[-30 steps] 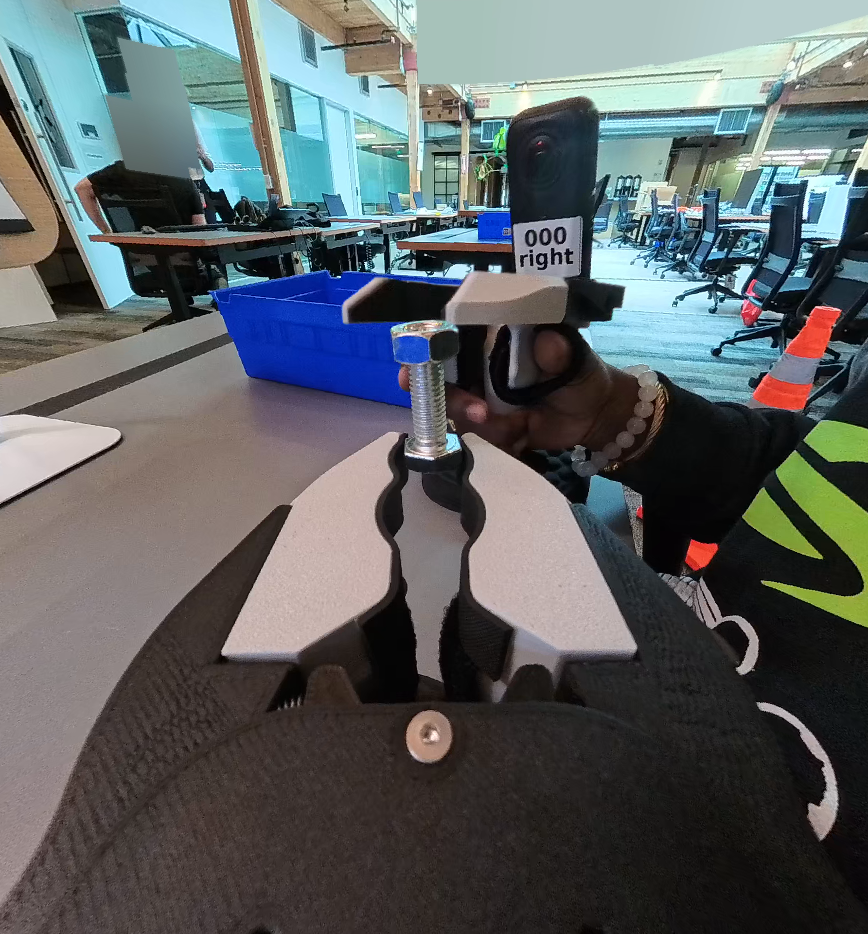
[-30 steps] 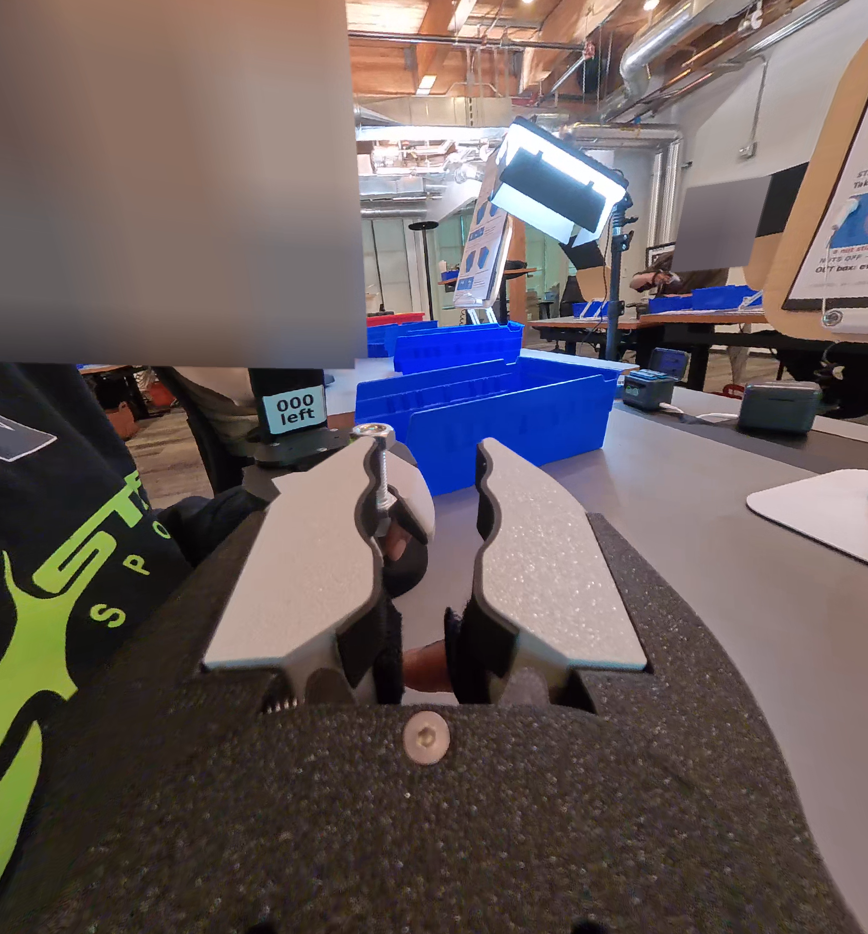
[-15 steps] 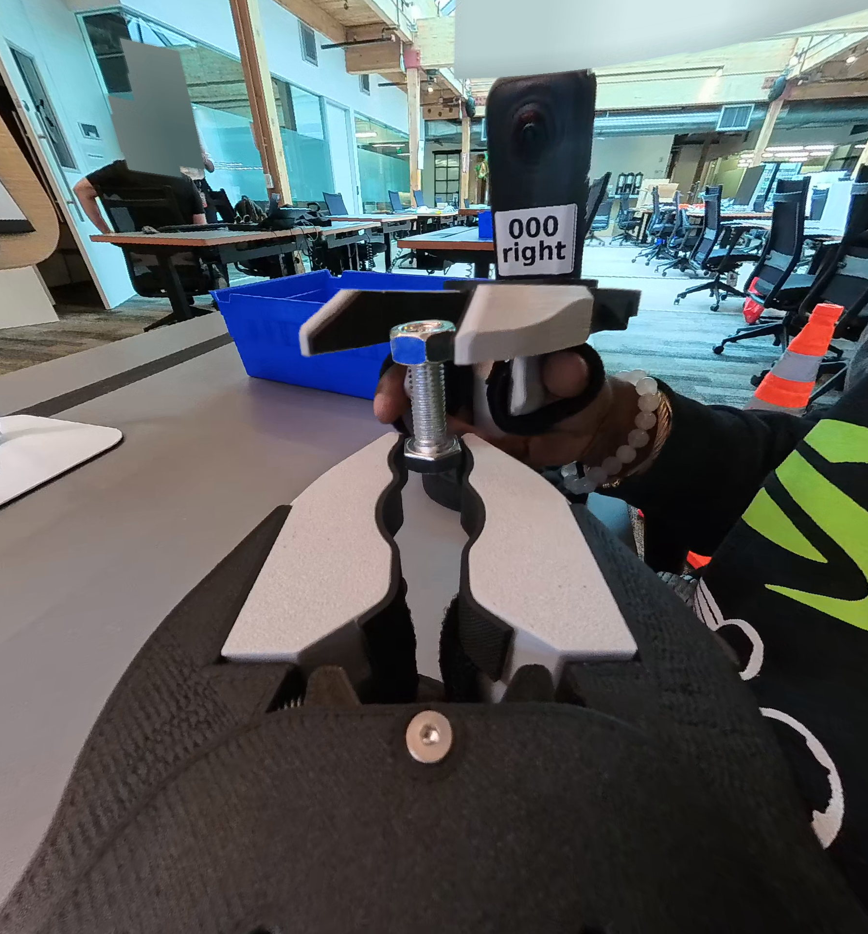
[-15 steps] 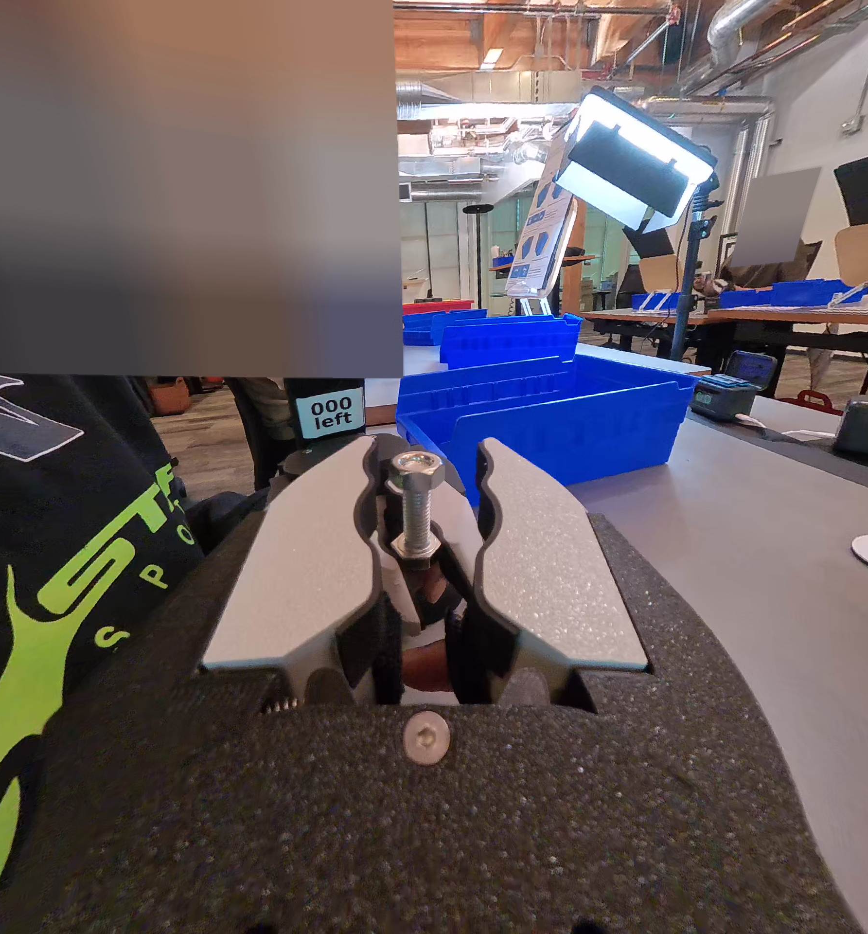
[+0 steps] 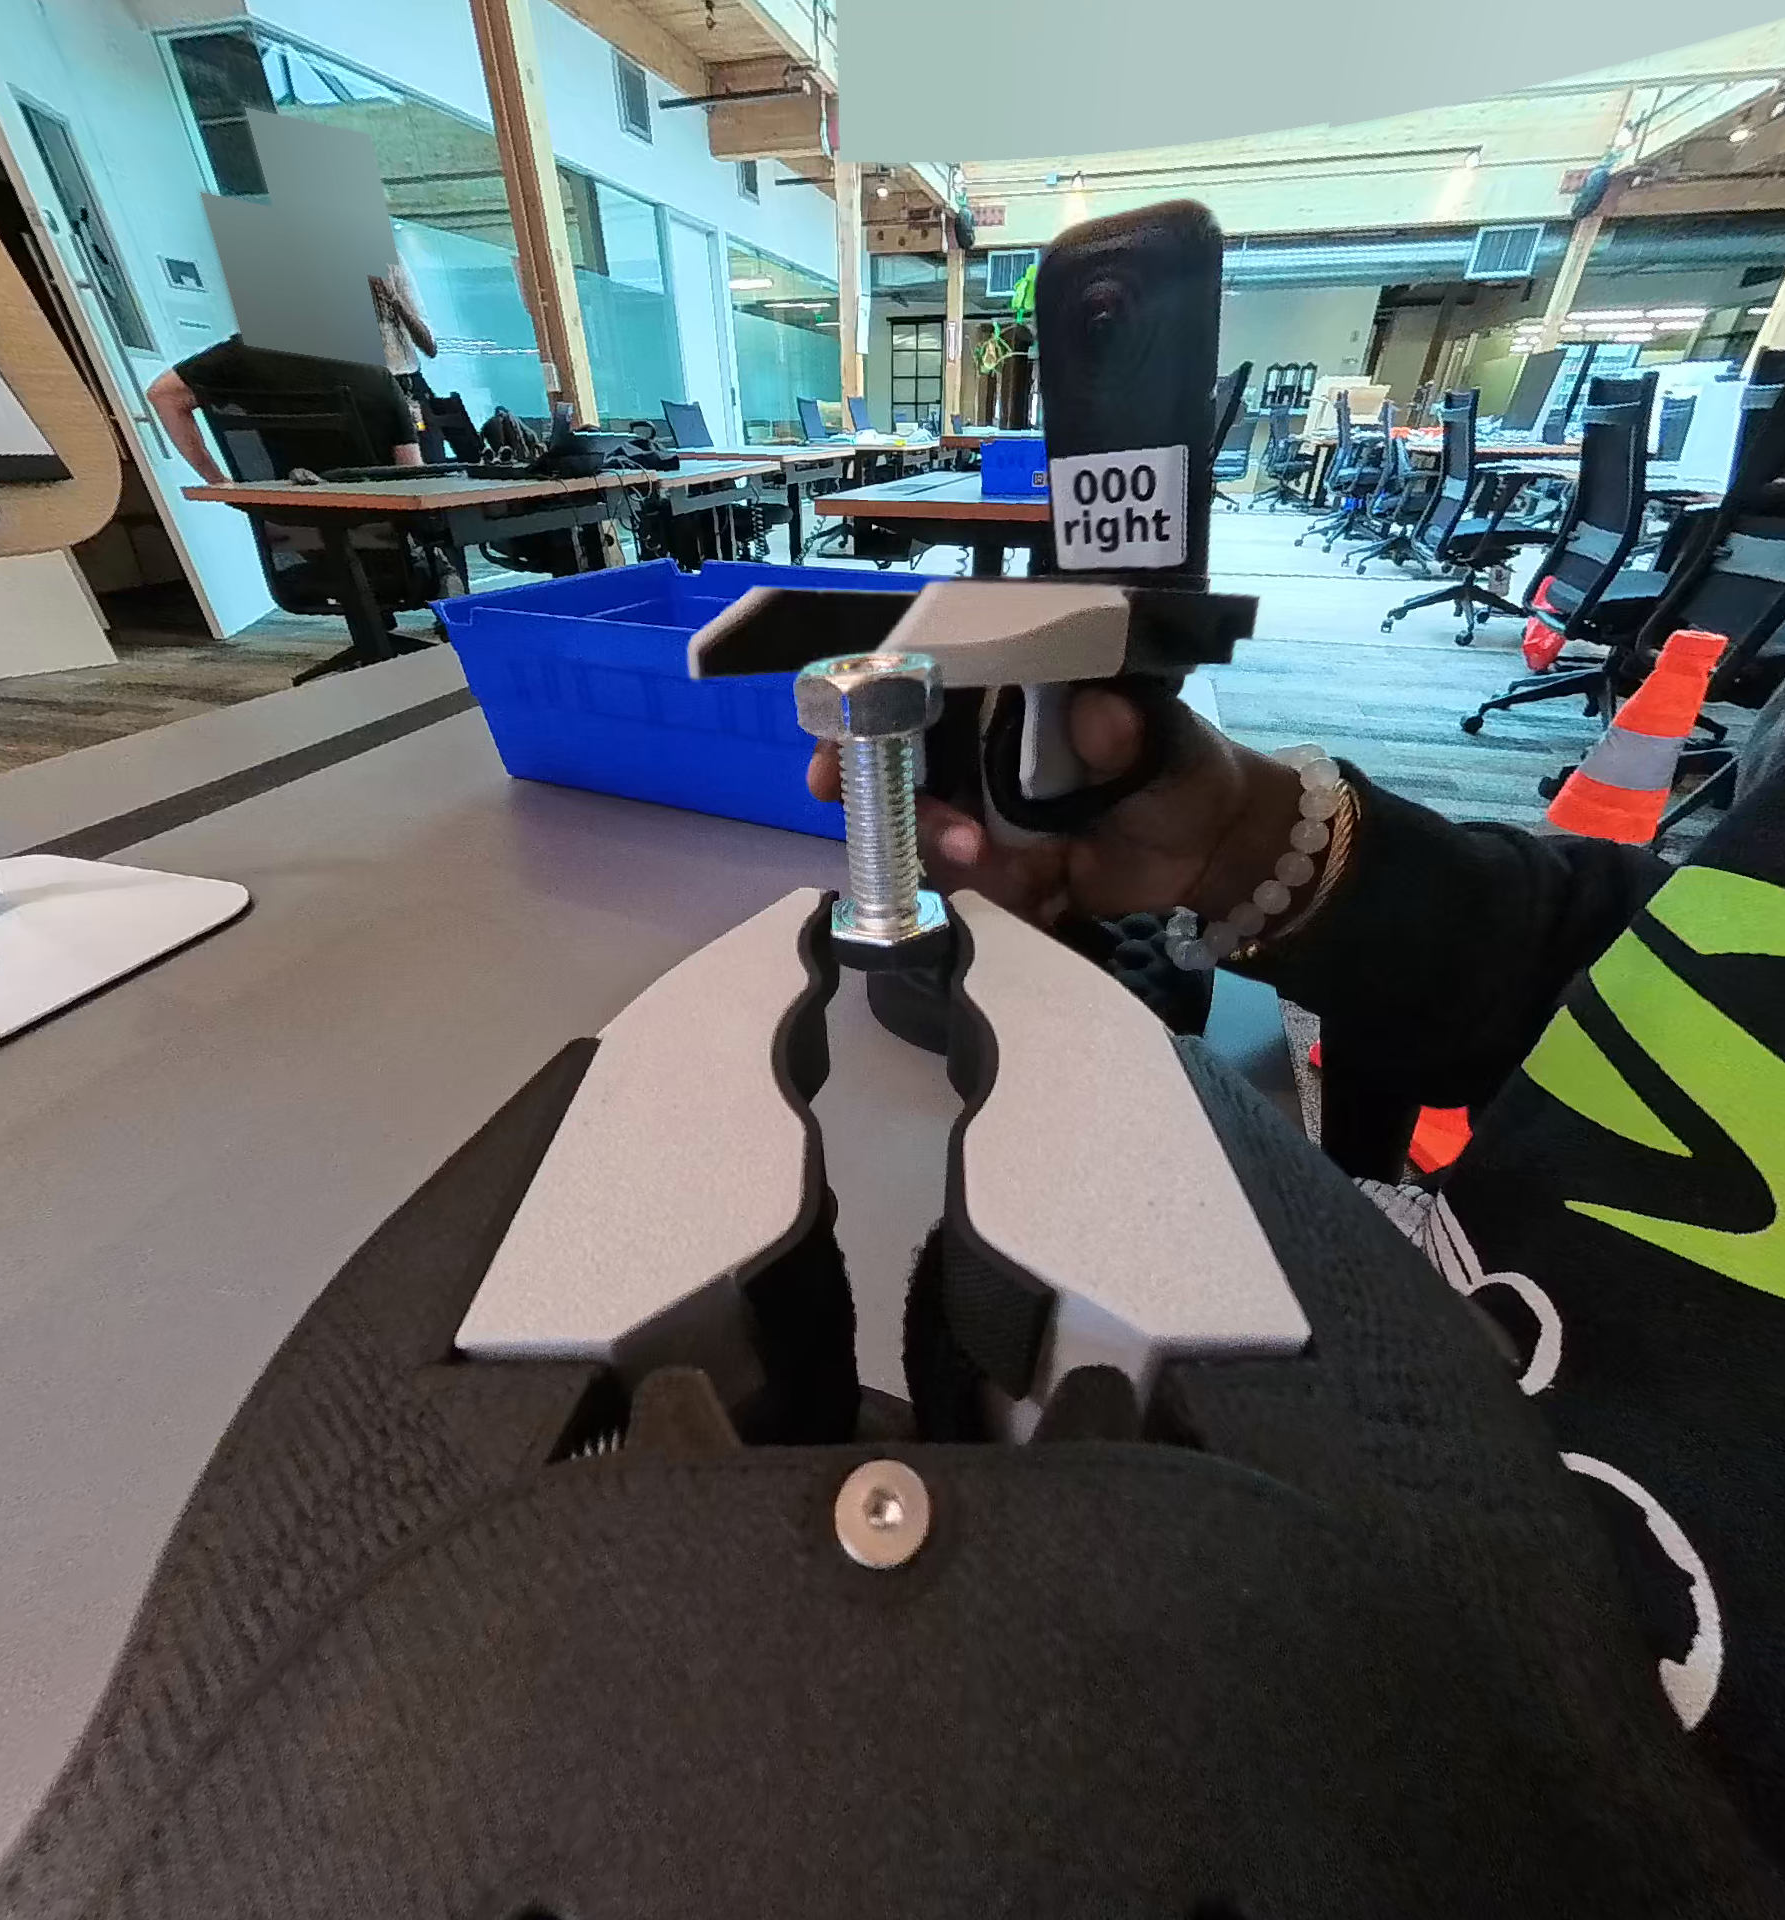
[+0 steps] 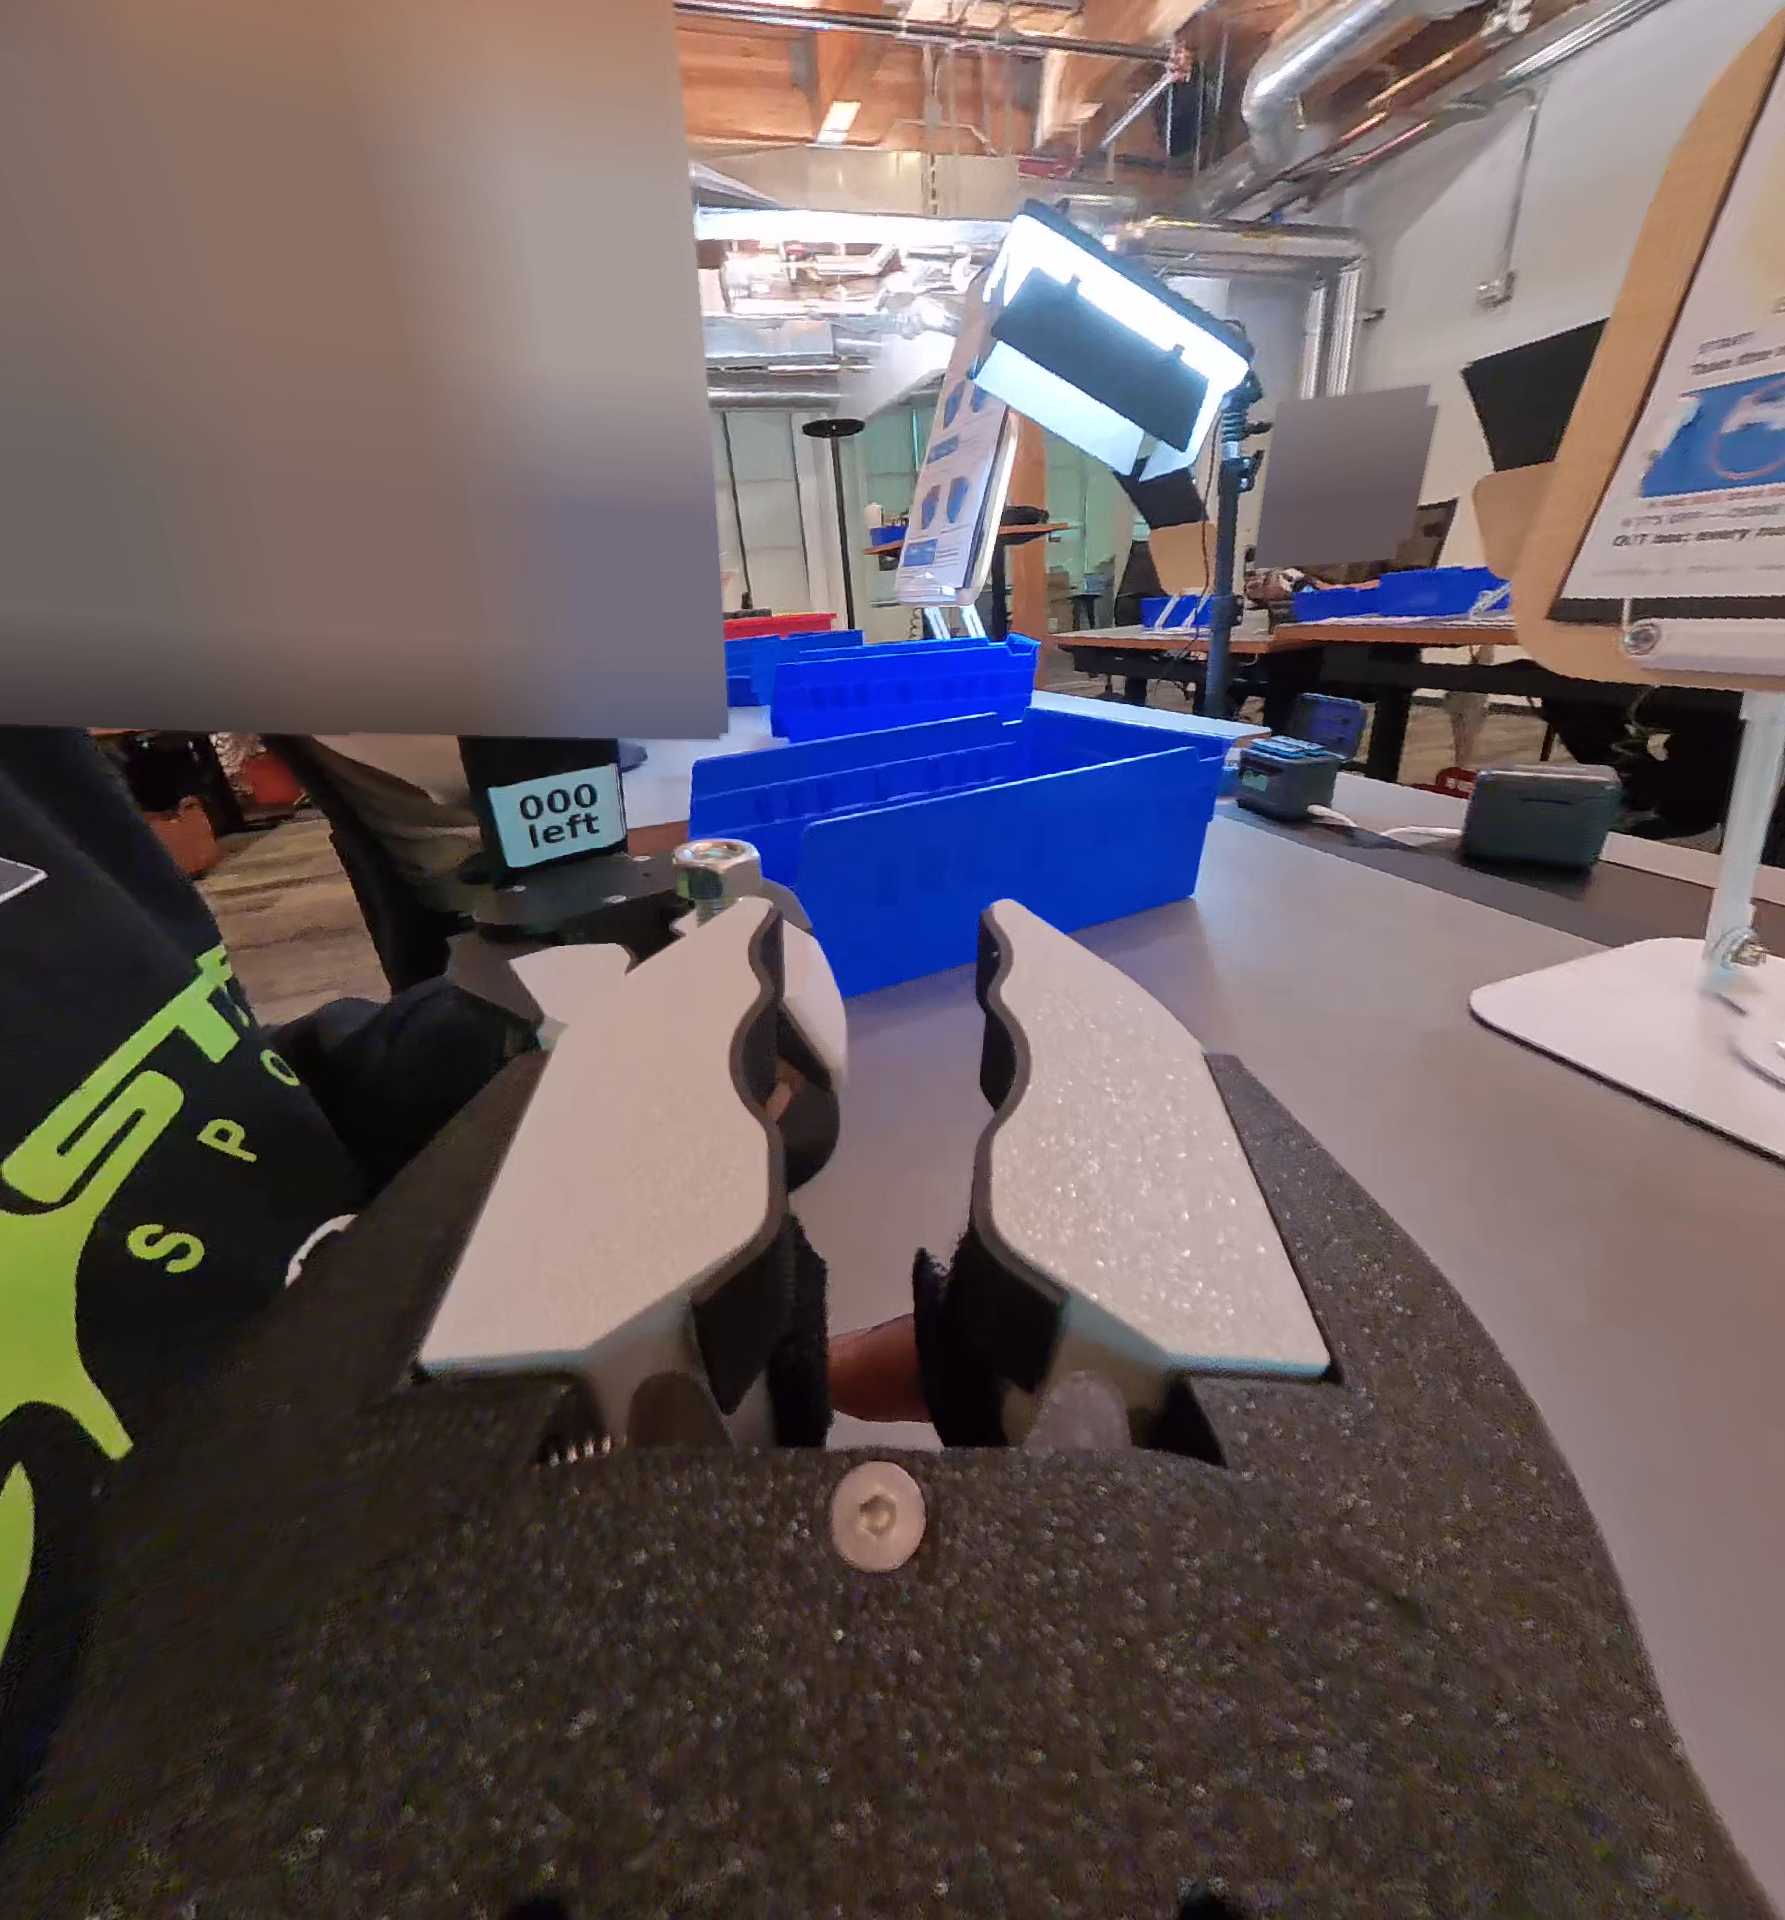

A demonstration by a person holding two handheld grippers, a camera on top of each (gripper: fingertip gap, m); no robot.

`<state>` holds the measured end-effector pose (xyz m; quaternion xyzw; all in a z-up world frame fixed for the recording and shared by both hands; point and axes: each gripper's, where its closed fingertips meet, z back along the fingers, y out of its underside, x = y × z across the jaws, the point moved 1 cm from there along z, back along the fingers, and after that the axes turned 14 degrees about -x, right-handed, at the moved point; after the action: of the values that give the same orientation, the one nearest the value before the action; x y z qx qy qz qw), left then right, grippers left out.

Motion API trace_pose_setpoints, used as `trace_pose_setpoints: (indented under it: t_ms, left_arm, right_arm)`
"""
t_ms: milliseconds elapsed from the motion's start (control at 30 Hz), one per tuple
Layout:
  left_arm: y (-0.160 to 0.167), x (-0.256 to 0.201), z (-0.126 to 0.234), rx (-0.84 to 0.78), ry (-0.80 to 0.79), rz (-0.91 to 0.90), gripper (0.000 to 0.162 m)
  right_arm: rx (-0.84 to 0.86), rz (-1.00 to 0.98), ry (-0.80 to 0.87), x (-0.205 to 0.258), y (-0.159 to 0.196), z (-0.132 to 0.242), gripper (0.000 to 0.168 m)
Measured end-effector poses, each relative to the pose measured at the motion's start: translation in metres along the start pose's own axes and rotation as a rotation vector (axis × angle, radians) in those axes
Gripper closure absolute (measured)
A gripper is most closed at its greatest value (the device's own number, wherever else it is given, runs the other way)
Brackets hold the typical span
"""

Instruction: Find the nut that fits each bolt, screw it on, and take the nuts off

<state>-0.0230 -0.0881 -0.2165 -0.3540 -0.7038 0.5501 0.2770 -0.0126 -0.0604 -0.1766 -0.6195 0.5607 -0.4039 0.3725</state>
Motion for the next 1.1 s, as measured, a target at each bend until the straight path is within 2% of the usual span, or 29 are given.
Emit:
trace_pose_setpoints:
  t_ms: [200, 500, 767, 933, 1100]
  left_arm:
    - [0.001, 0.000, 0.000, 0.004, 0.000, 0.001, 0.144]
    - [0.001, 0.000, 0.000, 0.009, -0.002, 0.000, 0.144]
    - [0.000, 0.000, 0.000, -0.001, 0.001, 0.005, 0.144]
    - [0.000, -0.001, 0.000, 0.002, 0.005, 0.000, 0.144]
    - [0.001, -0.001, 0.000, 0.005, 0.003, 0.000, 0.144]
  right_arm:
    - [-0.017, -0.012, -0.072, 0.015, -0.003, -0.011, 0.132]
    - [0.094, -0.012, -0.150, 0.033, 0.011, -0.031, 0.137]
    - [0.069, 0.001, -0.111, 0.021, 0.005, -0.016, 0.133]
    - [0.080, 0.041, -0.053, 0.007, 0.003, -0.004, 0.136]
    - [0.039, 0.008, -0.094, 0.017, -0.004, -0.009, 0.135]
